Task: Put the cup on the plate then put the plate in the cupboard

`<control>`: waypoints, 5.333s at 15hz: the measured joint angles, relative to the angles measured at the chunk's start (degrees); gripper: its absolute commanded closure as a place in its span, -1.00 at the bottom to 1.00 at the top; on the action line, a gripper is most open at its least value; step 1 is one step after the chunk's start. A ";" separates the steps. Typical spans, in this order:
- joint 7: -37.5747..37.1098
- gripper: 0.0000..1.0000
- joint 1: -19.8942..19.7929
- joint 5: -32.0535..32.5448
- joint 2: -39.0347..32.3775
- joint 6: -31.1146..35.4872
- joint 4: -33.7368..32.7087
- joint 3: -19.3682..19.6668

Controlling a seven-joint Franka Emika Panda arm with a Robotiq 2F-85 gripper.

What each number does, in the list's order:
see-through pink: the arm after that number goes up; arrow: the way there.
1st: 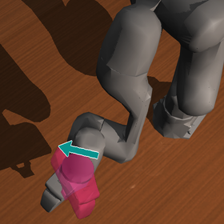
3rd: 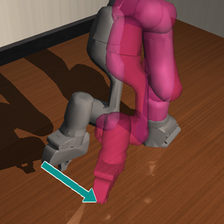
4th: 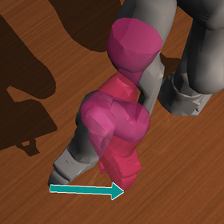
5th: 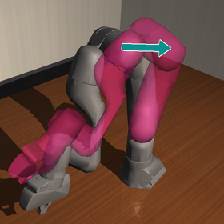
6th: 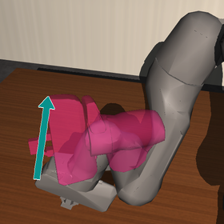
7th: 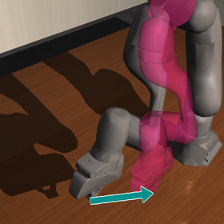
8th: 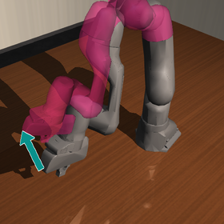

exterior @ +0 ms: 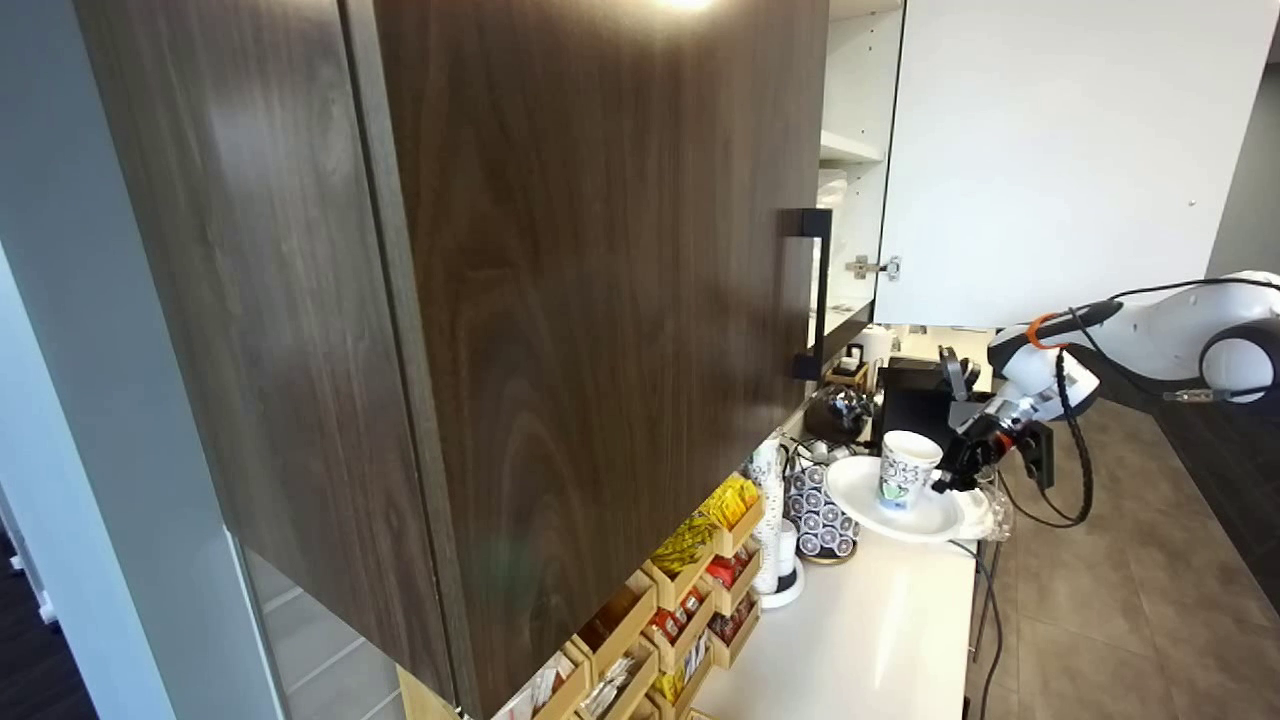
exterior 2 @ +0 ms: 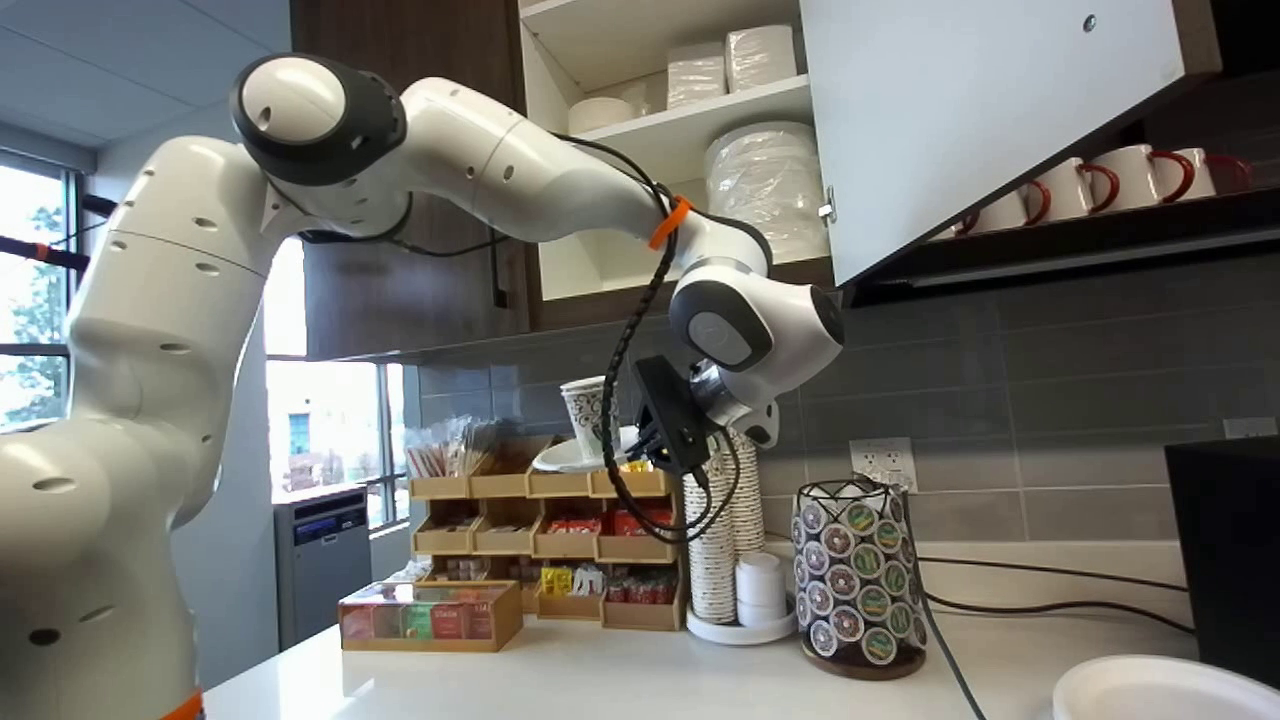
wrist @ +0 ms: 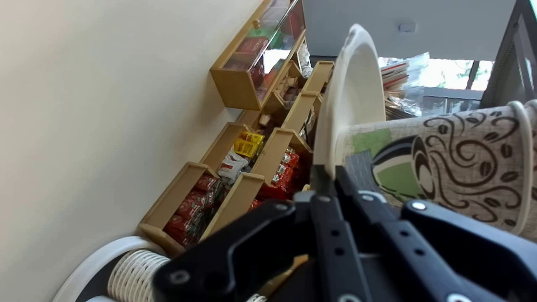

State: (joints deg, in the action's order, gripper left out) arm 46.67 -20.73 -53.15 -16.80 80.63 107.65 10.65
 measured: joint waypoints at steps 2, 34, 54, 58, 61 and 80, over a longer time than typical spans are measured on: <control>-0.11 0.91 0.05 0.11 0.03 0.00 0.00 0.03; -12.05 0.92 0.48 -0.25 6.25 -12.14 -10.53 1.48; -27.90 0.94 2.08 -1.16 8.50 -18.47 -20.55 1.47; -27.86 0.94 2.08 -1.48 8.48 -18.47 -20.94 1.47; -27.86 0.93 2.08 -2.17 8.50 -18.47 -22.51 1.47; -38.90 0.93 3.11 -10.53 7.60 -18.39 -30.30 1.40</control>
State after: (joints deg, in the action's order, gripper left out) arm 7.78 -17.62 -63.68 -9.19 62.24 77.35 12.05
